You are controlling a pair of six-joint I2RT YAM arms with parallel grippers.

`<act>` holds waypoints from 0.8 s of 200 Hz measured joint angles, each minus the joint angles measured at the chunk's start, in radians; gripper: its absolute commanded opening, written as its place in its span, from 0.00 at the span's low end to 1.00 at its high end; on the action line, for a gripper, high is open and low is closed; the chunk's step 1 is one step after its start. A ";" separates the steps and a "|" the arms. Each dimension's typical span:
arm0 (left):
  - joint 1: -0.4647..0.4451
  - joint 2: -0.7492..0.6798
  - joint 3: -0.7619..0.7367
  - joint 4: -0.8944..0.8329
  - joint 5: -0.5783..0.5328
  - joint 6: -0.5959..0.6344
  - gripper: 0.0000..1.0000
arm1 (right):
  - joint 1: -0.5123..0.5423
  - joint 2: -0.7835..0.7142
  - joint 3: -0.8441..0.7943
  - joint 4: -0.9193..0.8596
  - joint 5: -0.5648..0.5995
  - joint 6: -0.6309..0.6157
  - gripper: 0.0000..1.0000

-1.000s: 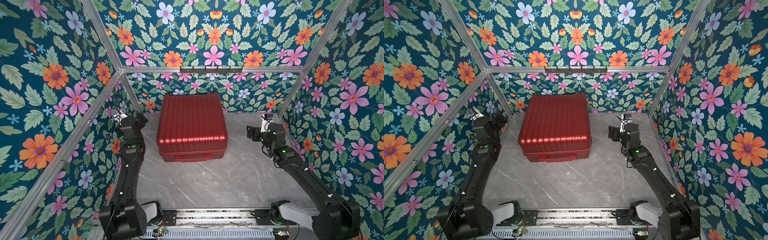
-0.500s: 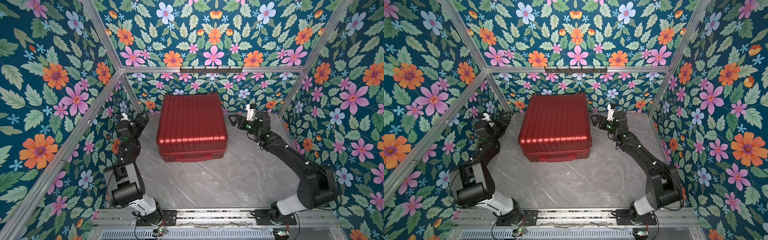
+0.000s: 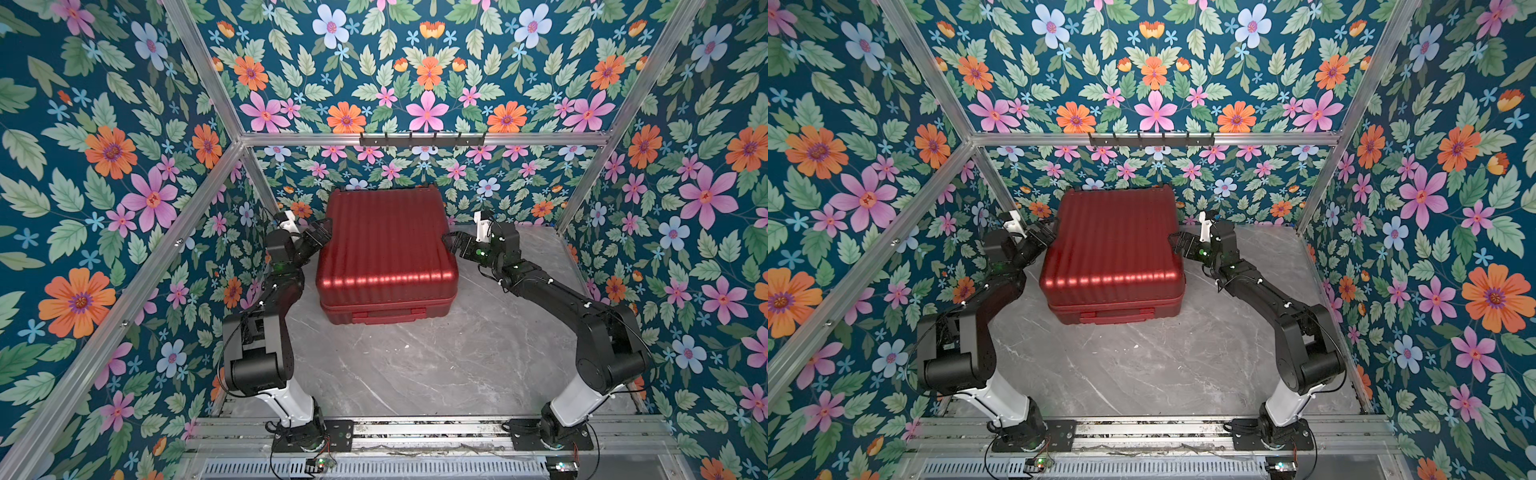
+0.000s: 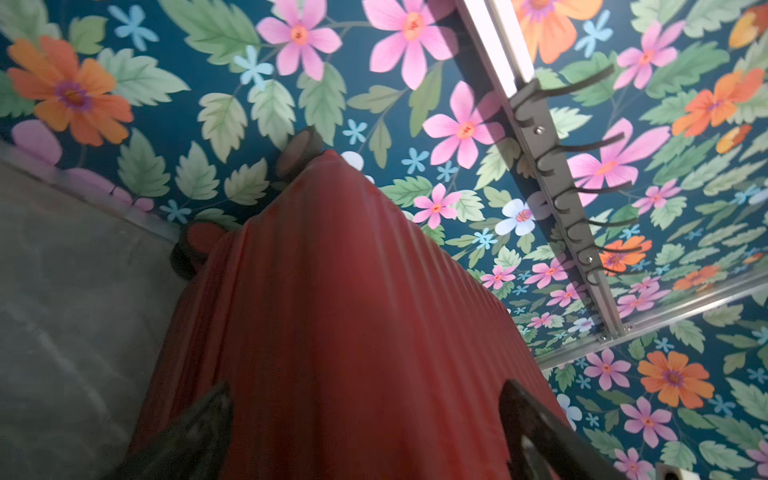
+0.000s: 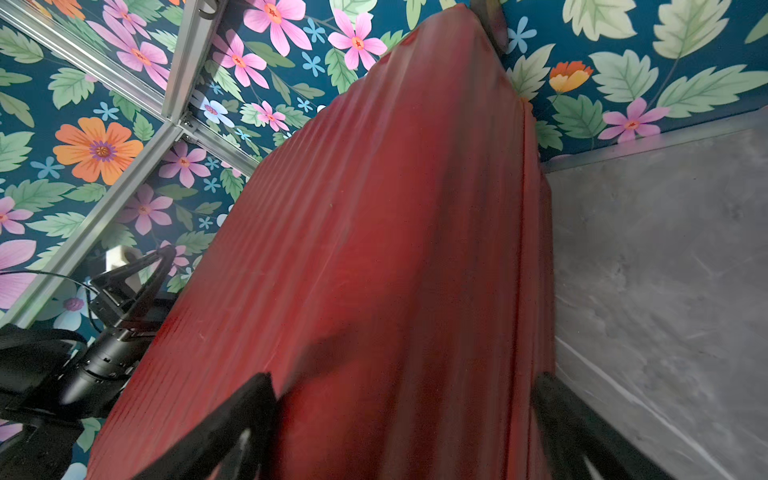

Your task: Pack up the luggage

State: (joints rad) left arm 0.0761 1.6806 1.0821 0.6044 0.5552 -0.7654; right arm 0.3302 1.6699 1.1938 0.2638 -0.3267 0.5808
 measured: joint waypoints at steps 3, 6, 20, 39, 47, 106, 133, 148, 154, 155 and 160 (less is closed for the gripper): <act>-0.010 0.001 0.003 0.000 -0.002 0.009 1.00 | 0.000 -0.002 -0.003 0.001 0.000 -0.003 0.96; -0.021 0.003 0.008 -0.003 -0.005 0.018 1.00 | 0.000 -0.004 -0.007 0.001 0.002 -0.005 0.96; -0.067 0.012 0.024 -0.008 -0.017 0.050 1.00 | -0.001 -0.035 -0.032 0.007 0.023 -0.022 0.96; -0.125 0.023 0.035 0.000 -0.050 0.078 1.00 | -0.010 -0.089 -0.083 0.007 0.061 -0.060 0.96; -0.148 0.024 0.037 0.010 -0.060 0.084 1.00 | -0.010 -0.110 -0.105 0.009 0.074 -0.062 0.96; -0.307 0.030 0.021 0.084 -0.198 0.114 1.00 | -0.090 -0.283 -0.240 -0.038 0.066 -0.121 0.96; -0.317 0.003 0.006 0.064 -0.213 0.105 1.00 | -0.102 -0.308 -0.230 -0.085 0.048 -0.159 0.99; -0.308 -0.045 -0.005 -0.009 -0.219 0.101 1.00 | -0.120 -0.340 -0.224 -0.118 0.026 -0.175 0.99; -0.298 -0.071 -0.011 -0.047 -0.224 0.109 1.00 | -0.135 -0.359 -0.220 -0.129 0.023 -0.182 0.99; -0.296 -0.077 -0.013 -0.057 -0.224 0.111 1.00 | -0.138 -0.364 -0.220 -0.132 0.024 -0.184 0.99; -0.287 -0.102 -0.019 -0.095 -0.232 0.118 1.00 | -0.155 -0.384 -0.217 -0.138 0.024 -0.188 0.99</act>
State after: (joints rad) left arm -0.2108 1.5784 1.0626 0.5091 0.3233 -0.6476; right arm 0.1753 1.2861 0.9768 0.1253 -0.3027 0.3927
